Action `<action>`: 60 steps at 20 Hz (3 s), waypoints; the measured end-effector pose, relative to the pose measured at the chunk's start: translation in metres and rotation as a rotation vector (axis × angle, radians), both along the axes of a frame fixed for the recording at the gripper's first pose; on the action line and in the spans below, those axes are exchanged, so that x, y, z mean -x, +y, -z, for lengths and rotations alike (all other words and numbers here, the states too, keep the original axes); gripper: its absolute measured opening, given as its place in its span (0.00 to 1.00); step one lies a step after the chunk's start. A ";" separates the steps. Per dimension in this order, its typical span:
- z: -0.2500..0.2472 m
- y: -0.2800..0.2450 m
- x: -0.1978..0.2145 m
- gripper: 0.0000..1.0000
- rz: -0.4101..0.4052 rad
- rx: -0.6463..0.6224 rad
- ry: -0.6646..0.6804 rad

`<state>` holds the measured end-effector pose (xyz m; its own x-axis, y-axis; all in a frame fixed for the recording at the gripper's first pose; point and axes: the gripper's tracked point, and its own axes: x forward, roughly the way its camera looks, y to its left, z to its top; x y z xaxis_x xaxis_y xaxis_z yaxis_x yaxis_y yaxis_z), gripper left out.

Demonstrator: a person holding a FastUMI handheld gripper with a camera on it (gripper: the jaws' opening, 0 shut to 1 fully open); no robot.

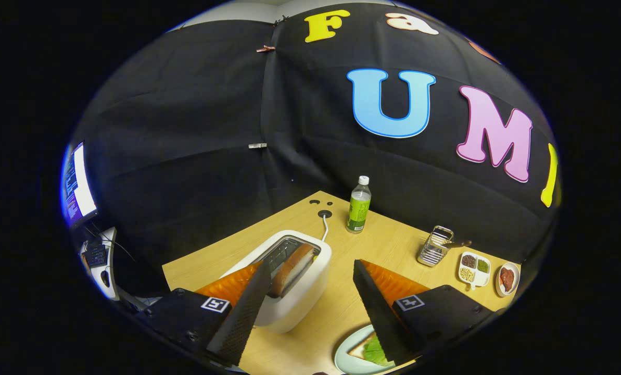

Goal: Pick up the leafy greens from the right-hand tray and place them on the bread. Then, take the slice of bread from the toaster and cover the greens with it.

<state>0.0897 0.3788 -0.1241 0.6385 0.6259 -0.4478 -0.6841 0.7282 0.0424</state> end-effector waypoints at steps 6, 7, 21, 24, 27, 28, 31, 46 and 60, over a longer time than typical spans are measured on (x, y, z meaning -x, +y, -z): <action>0.034 0.031 -0.011 0.99 0.026 0.014 0.062; 0.039 0.035 -0.012 0.99 0.034 0.009 0.077; 0.079 0.053 -0.018 0.42 0.145 0.003 0.188; 0.077 0.056 -0.018 0.27 0.157 -0.017 0.235; 0.076 0.053 -0.016 0.14 0.185 -0.030 0.297; 0.074 0.053 -0.016 0.14 0.197 -0.041 0.312; 0.063 0.054 -0.020 0.11 0.196 -0.069 0.324; -0.018 -0.047 -0.041 0.11 0.290 -0.175 0.247; 0.095 -0.200 -0.024 0.11 0.562 -0.144 0.460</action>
